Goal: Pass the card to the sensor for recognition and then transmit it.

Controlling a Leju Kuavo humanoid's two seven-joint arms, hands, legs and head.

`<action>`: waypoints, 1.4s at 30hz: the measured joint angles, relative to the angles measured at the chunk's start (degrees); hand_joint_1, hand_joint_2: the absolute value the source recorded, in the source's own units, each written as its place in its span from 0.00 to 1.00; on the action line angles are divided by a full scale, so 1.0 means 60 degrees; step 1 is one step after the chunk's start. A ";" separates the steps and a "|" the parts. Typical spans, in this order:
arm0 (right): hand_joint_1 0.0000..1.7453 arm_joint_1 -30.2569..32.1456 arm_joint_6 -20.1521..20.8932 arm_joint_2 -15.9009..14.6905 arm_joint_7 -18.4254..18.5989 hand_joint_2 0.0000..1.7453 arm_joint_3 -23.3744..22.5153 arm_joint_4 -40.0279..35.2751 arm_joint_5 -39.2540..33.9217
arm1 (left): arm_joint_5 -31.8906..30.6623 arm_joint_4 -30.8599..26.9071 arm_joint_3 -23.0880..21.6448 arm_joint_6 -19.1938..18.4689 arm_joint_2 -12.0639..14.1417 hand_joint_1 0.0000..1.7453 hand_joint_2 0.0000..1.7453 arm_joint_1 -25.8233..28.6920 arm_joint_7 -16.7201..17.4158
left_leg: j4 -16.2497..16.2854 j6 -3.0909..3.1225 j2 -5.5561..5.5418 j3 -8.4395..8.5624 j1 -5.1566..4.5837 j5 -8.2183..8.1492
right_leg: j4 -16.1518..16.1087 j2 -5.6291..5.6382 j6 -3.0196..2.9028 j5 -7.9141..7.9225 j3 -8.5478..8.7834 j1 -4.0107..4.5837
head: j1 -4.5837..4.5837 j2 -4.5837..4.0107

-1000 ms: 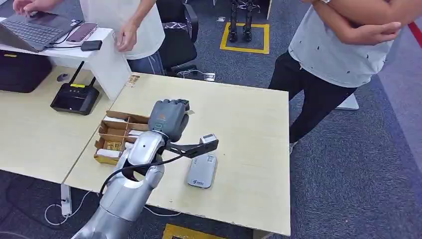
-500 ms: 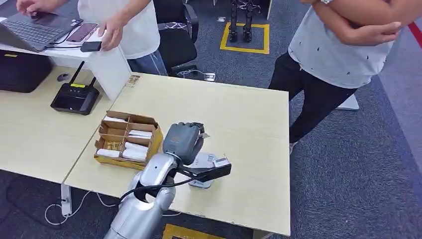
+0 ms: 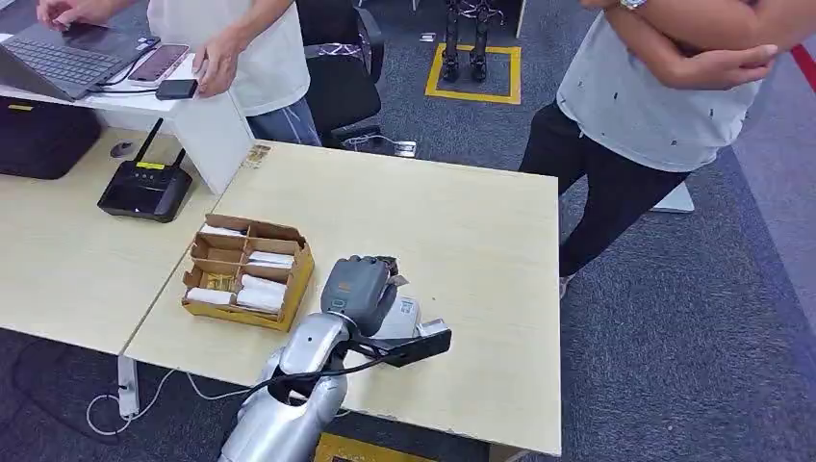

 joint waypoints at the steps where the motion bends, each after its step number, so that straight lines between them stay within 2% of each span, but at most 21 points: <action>1: 0.00 0.0002 0.0000 0.0007 0.0000 0.00 0.0000 0.0000 0.0026 | -0.0004 0.0138 0.0098 0.0116 0.0037 1.00 1.00 0.0008 0.0189 | 0.0000 0.0000 0.0000 0.0001 0.0000 0.0000 | 0.0000 0.0000 0.0000 0.0000 0.0000 0.0000 | -0.0004 0.0000; 12: 0.00 -0.0001 -0.0091 0.0051 0.0062 0.00 0.0000 0.0000 0.0149 | 0.0000 0.1157 0.0820 0.0433 0.0233 1.00 1.00 -0.0071 0.0357 | 0.0000 0.0000 0.0000 0.0001 0.0000 0.0001 | 0.0000 0.0000 0.0000 0.0000 0.0000 0.0000 | -0.0004 0.0000; 24: 0.00 -0.0003 -0.0095 0.0087 0.0087 0.00 0.0000 0.0000 0.0153 | -0.0004 0.1872 0.1162 0.0582 0.0208 1.00 1.00 -0.0188 0.0149 | 0.0000 0.0000 0.0000 0.0001 0.0000 0.0000 | 0.0000 0.0000 0.0000 0.0000 0.0000 0.0000 | -0.0004 0.0000; 30: 0.00 -0.0001 -0.0084 0.0091 0.0058 0.00 0.0015 0.0000 0.0153 | -0.0004 0.1992 0.1249 0.0776 0.0018 1.00 1.00 -0.0192 -0.0496 | 0.0000 0.0000 -0.0001 0.0001 0.0000 0.0001 | 0.0001 -0.0001 0.0000 0.0000 0.0000 0.0000 | -0.0004 0.0000; 42: 0.00 -0.0002 0.0004 0.0095 -0.0080 0.00 0.0022 0.0000 0.0153 | -0.0004 0.1974 0.1079 0.0564 -0.0433 1.00 1.00 -0.0189 -0.0776 | 0.0000 0.0000 -0.0001 0.0002 0.0000 0.0001 | 0.0000 -0.0001 0.0000 0.0000 0.0000 0.0000 | -0.0004 0.0000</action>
